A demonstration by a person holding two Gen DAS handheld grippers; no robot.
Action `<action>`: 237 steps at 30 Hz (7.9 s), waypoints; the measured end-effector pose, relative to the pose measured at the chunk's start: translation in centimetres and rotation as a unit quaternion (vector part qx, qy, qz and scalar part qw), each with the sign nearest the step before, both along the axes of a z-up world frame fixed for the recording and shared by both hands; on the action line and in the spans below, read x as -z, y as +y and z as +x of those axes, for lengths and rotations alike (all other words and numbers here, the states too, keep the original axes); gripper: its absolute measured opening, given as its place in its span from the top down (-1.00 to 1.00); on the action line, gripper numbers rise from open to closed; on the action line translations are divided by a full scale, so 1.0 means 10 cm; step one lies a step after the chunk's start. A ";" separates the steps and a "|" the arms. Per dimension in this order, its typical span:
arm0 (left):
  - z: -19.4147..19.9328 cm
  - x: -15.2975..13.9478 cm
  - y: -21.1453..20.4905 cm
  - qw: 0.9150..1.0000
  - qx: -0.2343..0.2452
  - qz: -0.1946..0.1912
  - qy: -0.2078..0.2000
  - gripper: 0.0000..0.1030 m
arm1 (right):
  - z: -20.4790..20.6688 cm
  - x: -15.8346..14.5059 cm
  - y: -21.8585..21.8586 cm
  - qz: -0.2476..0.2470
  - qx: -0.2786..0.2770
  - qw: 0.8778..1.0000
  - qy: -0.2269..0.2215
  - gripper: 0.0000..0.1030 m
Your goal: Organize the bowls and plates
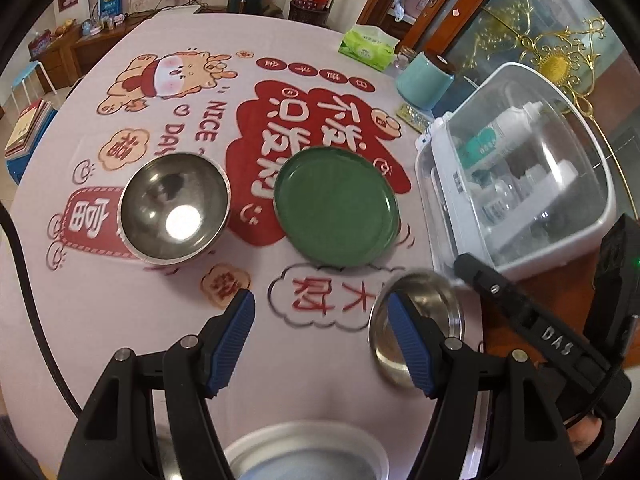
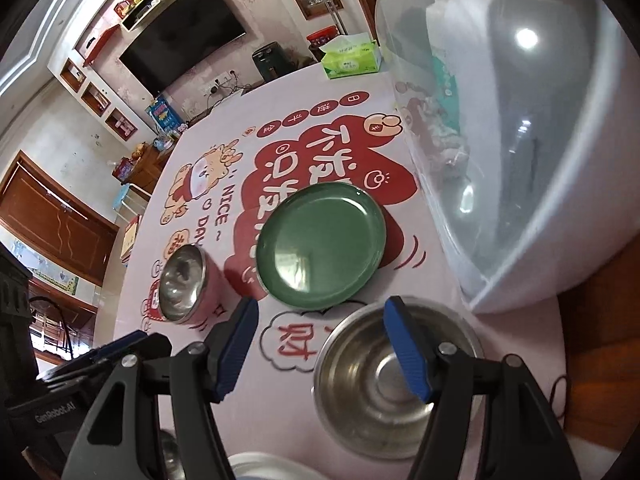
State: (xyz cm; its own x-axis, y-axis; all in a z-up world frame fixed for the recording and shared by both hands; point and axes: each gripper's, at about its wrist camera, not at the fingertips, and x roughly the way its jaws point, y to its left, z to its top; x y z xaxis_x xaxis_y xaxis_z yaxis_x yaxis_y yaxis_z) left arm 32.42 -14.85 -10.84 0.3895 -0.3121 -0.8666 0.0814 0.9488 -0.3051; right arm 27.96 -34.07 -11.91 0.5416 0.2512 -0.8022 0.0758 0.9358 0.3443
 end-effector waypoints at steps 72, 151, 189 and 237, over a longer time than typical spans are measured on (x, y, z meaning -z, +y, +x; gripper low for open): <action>0.95 1.45 -0.31 0.998 -0.017 0.046 -0.034 0.50 | 0.78 1.24 0.07 -0.062 -0.042 0.997 0.034 0.56; -1.64 -0.04 0.02 0.992 0.012 0.015 -0.122 0.50 | -1.47 -0.04 0.30 -0.049 -0.053 0.992 -0.102 0.60; -3.05 0.48 0.49 0.992 0.110 0.027 -0.048 0.50 | -3.13 0.40 0.86 -0.058 0.013 0.998 -0.035 0.60; -3.00 0.95 0.19 0.982 0.167 0.086 0.017 0.46 | -2.99 0.98 0.93 -0.070 0.004 0.995 0.073 0.50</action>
